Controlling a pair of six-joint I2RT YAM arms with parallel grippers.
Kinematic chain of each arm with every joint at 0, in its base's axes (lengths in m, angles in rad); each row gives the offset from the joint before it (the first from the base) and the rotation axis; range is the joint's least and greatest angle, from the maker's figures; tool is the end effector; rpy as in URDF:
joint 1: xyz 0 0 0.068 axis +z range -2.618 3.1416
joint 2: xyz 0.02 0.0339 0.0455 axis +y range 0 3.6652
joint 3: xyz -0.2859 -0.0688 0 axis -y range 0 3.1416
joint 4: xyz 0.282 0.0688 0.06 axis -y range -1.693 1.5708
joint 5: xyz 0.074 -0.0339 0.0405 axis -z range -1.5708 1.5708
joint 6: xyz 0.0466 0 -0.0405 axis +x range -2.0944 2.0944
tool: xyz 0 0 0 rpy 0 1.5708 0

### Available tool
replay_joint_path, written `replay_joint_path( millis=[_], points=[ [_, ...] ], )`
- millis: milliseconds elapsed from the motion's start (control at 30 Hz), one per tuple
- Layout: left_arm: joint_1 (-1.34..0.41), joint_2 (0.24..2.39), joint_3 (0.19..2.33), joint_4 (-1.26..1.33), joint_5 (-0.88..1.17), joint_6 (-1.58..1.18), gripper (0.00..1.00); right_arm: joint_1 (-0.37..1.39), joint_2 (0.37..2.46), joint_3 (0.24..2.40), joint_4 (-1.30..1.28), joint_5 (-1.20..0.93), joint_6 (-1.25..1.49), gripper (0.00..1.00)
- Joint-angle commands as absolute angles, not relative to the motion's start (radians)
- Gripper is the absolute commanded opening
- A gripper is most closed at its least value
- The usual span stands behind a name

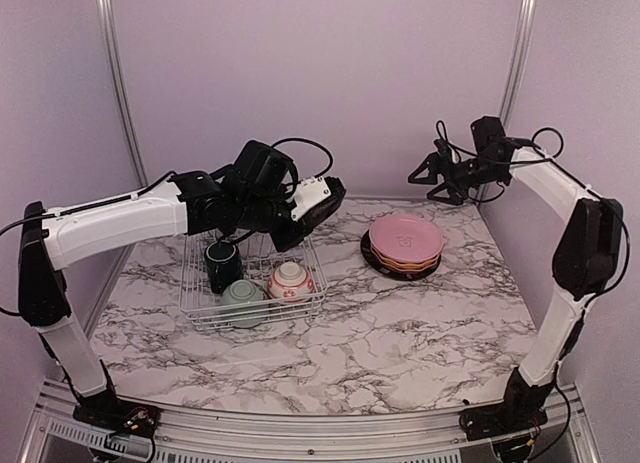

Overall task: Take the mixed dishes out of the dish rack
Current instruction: Grab the plate from the dish rack, then pass from the left arm to the right

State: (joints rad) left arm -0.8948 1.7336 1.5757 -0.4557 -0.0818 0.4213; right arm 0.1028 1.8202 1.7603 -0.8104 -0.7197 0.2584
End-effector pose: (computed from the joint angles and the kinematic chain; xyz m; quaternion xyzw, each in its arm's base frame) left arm 0.2862 -0.3508 0.3412 0.5275 0.7132 -0.0726 0.4558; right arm 0.4404 0.0763 0.3502 -0.0521 0.8859 0.3831 0.2565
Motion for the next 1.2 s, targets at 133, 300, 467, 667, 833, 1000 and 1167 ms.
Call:
replay_joint_path(
  millis=[133,300,467,667,833,1000,1167],
  points=[
    [-1.025,1.723,1.473,-0.335,-0.367,0.815,0.00,0.216,1.875,1.837,-0.940,-0.754,0.206,0.85],
    [-1.081,1.734,1.410,-0.280,-0.479,0.933,0.00,0.271,1.912,1.895,-0.975,-0.757,0.204,0.80],
    [-1.119,1.744,1.370,-0.233,-0.547,0.988,0.00,0.323,1.956,1.940,-1.003,-0.738,0.203,0.70],
    [-1.140,1.744,1.344,-0.178,-0.592,1.042,0.00,0.401,2.011,1.982,-1.037,-0.725,0.193,0.59],
    [-1.149,1.744,1.335,-0.151,-0.617,1.064,0.00,0.428,2.023,1.971,-1.029,-0.733,0.203,0.49],
    [-1.159,1.740,1.318,-0.117,-0.634,1.092,0.00,0.439,2.024,1.926,-1.002,-0.765,0.221,0.41],
    [-1.161,1.742,1.313,-0.111,-0.648,1.102,0.00,0.439,2.018,1.895,-0.967,-0.802,0.241,0.31]
  ],
)
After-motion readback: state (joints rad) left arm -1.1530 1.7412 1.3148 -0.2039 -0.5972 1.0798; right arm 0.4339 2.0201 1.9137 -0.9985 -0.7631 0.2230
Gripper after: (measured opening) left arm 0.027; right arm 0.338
